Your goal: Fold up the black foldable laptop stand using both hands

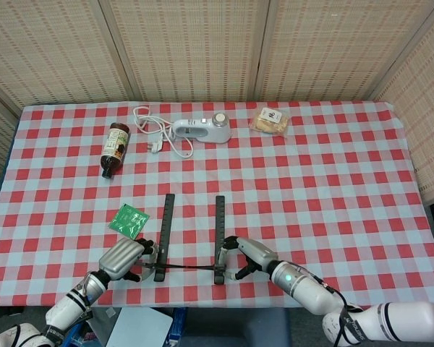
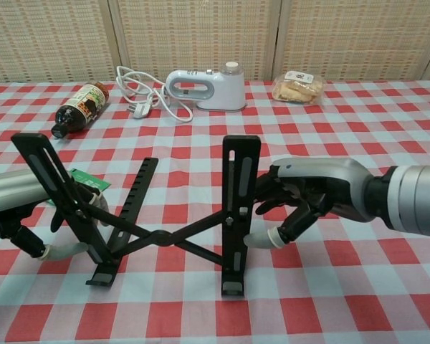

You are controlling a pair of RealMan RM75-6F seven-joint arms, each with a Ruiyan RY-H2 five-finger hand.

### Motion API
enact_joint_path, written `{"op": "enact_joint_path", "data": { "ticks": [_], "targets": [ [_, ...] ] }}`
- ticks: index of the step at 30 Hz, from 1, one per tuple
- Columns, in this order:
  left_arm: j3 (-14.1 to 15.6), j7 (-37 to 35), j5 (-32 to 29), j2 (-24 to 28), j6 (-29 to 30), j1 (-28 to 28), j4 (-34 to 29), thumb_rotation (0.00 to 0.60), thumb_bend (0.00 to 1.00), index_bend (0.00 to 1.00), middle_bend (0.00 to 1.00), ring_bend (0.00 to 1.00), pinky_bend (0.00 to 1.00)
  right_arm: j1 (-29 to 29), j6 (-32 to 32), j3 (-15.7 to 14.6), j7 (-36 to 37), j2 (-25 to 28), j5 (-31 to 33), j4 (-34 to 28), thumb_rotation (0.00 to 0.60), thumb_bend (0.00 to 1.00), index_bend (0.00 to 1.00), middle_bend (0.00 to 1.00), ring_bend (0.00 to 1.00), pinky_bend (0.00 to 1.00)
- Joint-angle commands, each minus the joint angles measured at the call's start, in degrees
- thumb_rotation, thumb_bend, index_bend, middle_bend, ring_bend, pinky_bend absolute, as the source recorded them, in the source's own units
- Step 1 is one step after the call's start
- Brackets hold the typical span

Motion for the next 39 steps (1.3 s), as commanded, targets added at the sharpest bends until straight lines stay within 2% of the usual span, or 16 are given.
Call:
{"op": "enact_joint_path", "data": {
  "ticks": [1,16,18,20,21,24,28,33,39],
  "targets": [
    [0.0,0.0,0.0,0.0,0.0,0.0,0.0,0.600,0.36,0.54,0.34,0.35,0.53,-0.2,-0.1,0.3,-0.5,-0.2,0.3,0.0,0.600,0.27,0.51,0.36,0.10,0.09],
    [-0.1,0.2,-0.1,0.1,-0.3,-0.2,-0.3,0.600,0.36,0.53,0.34,0.35,0.53,-1.3,-0.3,1.3,-3.0,-0.6,1.0,-0.8,0.600,0.29,0.54,0.38,0.11,0.09],
    [0.0,0.3,0.0,0.3,-0.3,-0.2,-0.5,0.600,0.36,0.51,0.33,0.35,0.53,-1.5,-0.2,1.5,-3.1,-0.4,0.8,-0.9,0.600,0.29,0.54,0.38,0.11,0.09],
    [0.1,0.4,0.1,0.7,-0.1,-0.1,-1.2,0.600,0.36,0.43,0.30,0.34,0.53,-1.9,0.2,1.7,-3.1,-0.1,0.1,-1.3,0.600,0.29,0.54,0.37,0.11,0.09],
    [0.1,0.3,0.2,0.9,0.2,0.0,-1.5,0.600,0.36,0.38,0.29,0.33,0.53,-2.1,0.6,1.8,-3.3,0.0,-0.4,-1.3,0.600,0.29,0.52,0.35,0.11,0.09],
    [0.3,0.0,0.8,1.4,0.6,0.1,-2.4,0.600,0.36,0.20,0.22,0.29,0.53,-2.7,1.7,2.0,-3.9,0.1,-1.8,-1.6,0.600,0.27,0.37,0.29,0.11,0.09],
    [0.2,-0.6,0.9,2.3,0.6,0.0,-4.0,0.596,0.36,0.04,0.13,0.20,0.45,-3.2,2.9,2.5,-4.7,-0.3,-3.1,-1.9,0.600,0.21,0.15,0.21,0.11,0.09],
    [0.1,-0.8,1.5,3.2,1.4,0.3,-5.0,0.593,0.36,0.00,0.08,0.13,0.37,-3.7,4.7,3.8,-5.0,-1.7,-2.6,-1.7,0.600,0.20,0.01,0.14,0.08,0.09],
    [-0.2,-1.3,1.9,4.6,2.7,0.6,-5.7,0.592,0.36,0.00,0.06,0.10,0.33,-4.4,8.7,6.2,-6.0,-4.3,-1.2,-0.4,0.600,0.20,0.00,0.10,0.07,0.09]
  ]
}}
